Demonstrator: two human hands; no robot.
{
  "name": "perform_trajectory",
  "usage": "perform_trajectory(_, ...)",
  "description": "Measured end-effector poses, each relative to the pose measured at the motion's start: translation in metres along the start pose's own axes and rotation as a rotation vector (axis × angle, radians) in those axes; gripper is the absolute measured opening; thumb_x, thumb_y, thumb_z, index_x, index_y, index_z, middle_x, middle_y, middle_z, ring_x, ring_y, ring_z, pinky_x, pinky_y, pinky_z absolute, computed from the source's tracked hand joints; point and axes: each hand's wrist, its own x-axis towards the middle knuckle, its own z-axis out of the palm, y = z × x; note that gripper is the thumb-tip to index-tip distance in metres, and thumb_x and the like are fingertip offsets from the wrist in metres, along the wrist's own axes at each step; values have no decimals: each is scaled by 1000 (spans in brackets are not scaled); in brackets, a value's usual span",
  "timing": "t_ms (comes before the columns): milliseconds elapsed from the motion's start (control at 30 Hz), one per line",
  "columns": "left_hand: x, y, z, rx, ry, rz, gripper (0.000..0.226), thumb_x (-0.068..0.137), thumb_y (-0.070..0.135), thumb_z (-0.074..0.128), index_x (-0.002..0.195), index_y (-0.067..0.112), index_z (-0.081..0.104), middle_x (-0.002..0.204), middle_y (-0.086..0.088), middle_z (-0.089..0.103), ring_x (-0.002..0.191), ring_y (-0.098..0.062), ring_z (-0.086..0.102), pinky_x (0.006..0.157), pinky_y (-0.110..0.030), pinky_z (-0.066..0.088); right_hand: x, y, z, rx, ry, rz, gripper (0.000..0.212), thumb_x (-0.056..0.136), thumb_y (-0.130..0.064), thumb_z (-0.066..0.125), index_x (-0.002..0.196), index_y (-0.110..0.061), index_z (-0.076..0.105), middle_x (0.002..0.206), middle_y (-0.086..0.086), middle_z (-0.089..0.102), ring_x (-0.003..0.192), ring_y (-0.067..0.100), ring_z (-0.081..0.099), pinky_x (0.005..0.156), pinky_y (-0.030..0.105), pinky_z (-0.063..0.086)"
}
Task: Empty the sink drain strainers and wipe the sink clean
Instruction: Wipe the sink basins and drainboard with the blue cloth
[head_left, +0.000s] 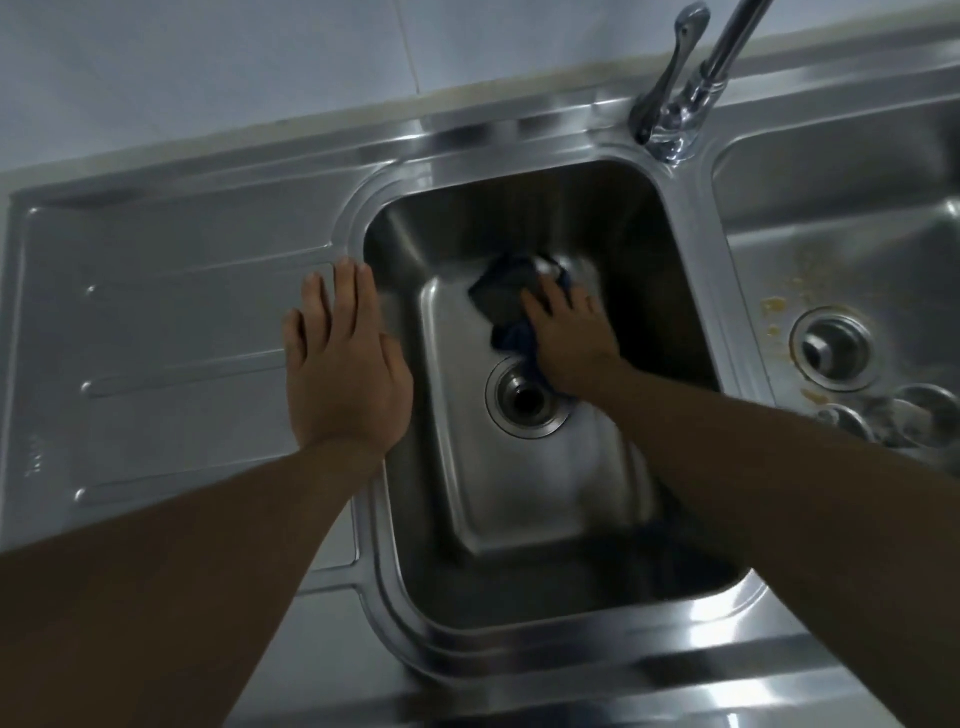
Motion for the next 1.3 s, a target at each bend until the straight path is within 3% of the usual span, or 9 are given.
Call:
perform_trajectory(100, -1, 1, 0, 6, -2, -2, 62, 101, 26, 29, 159, 15, 11, 167, -4, 9, 154, -31, 5, 124, -50, 9, 2, 19, -10, -140, -78, 135, 96, 90, -49, 63, 158, -9, 9, 164, 21, 4, 145, 41, 18, 113, 45, 25)
perform_trajectory(267, 1, -1, 0, 1, -1, 7, 63, 100, 26, 29, 159, 14, 12, 167, -4, 10, 154, -32, 5, 124, -50, 10, -17, -4, -11, -176, -207, 223, 65, 107, -31, 25, 156, 4, -1, 161, 30, 4, 147, 43, 16, 116, 42, 26)
perform_trajectory(500, 1, 1, -2, -66, -12, -8, 62, 101, 27, 24, 159, 14, 7, 168, -3, 5, 154, -30, 1, 125, -48, 5, -85, -29, 4, -129, -467, 297, 76, 106, -29, 38, 150, 13, -7, 158, 35, -1, 146, 45, 17, 115, 39, 32)
perform_trajectory(633, -2, 5, -10, -181, 21, -34, 64, 99, 26, 31, 159, 11, 10, 167, -5, 8, 154, -27, 6, 125, -44, 5, -122, -49, 13, -81, -732, 269, 73, 102, -29, 43, 155, 4, 5, 157, 35, 3, 144, 50, 17, 113, 47, 33)
perform_trajectory(800, -21, 0, -19, -345, 118, -5, 42, 88, 13, 48, 128, -1, 51, 138, -17, 46, 126, -34, 45, 110, -44, 37, -137, -60, -12, 253, -866, 180, 52, 100, -24, 46, 146, -2, 39, 148, 22, 38, 130, 39, 42, 102, 41, 41)
perform_trajectory(900, -42, -1, -20, -366, 41, 11, 46, 93, 9, 43, 137, -4, 46, 146, -19, 41, 136, -37, 39, 116, -46, 31, -144, -89, -25, 466, -893, 6, 44, 100, -22, 45, 140, -4, 49, 139, 16, 52, 115, 30, 56, 86, 34, 43)
perform_trajectory(1033, -90, -7, -16, -233, -8, 54, 56, 103, 20, 34, 156, 5, 23, 165, -11, 19, 154, -27, 9, 125, -45, 12, -152, -114, -34, 595, -870, -109, 48, 97, -30, 46, 143, -13, 49, 141, 9, 53, 121, 29, 55, 100, 39, 45)
perform_trajectory(1167, -93, -11, -12, -172, -13, 47, 58, 104, 27, 27, 158, 11, 17, 166, -7, 15, 155, -22, 5, 126, -45, 11, -157, -78, -39, 495, -876, -89, 43, 90, -38, 47, 127, -21, 60, 116, 3, 64, 91, 18, 62, 66, 31, 41)
perform_trajectory(1300, -91, -9, -9, -128, -11, 49, 59, 103, 27, 27, 158, 10, 16, 166, -8, 15, 154, -25, 7, 125, -46, 12, -166, -31, -26, 392, -847, 78, 41, 98, -31, 46, 130, -7, 54, 117, 12, 61, 91, 22, 58, 72, 30, 44)
